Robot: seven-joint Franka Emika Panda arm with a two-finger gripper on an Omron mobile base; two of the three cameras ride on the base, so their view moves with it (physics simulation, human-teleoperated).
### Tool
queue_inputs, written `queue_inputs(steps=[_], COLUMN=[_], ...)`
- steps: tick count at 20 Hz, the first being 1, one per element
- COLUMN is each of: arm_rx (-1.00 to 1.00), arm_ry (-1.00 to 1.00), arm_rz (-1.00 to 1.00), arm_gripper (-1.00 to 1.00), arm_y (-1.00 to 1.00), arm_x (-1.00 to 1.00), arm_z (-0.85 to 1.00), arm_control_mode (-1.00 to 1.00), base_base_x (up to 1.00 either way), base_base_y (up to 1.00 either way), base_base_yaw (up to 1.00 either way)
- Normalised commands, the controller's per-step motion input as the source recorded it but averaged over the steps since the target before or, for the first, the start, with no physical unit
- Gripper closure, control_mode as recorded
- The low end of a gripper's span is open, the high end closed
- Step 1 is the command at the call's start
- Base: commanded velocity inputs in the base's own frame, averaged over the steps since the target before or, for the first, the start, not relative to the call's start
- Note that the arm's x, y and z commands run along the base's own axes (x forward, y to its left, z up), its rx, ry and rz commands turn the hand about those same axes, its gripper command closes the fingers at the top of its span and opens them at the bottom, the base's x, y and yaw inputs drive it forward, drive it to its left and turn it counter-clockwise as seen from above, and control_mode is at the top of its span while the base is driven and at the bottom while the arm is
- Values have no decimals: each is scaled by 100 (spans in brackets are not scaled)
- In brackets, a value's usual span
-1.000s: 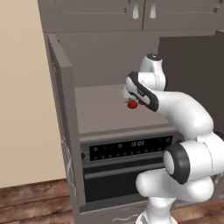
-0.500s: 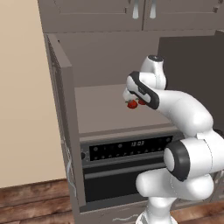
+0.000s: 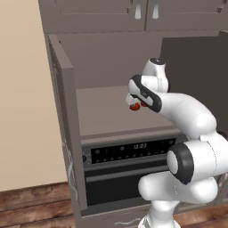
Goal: Pick the bell peppers from the cabinet and place them in one bowl. Pick the tangerine from the sink and place it in the other bowl.
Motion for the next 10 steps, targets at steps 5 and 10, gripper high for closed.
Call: queue_inputs(steps=[5, 10], arm_rx=[-6, -3], arm_ry=[1, 1], arm_rz=[5, 4], arm_gripper=[-100, -100], arm_y=[0, 0], arm_x=[0, 19], arm_z=[0, 0], arm_control_mode=[-100, -100], base_base_x=[0, 0], base_base_y=[0, 0], base_base_yaw=[0, 0])
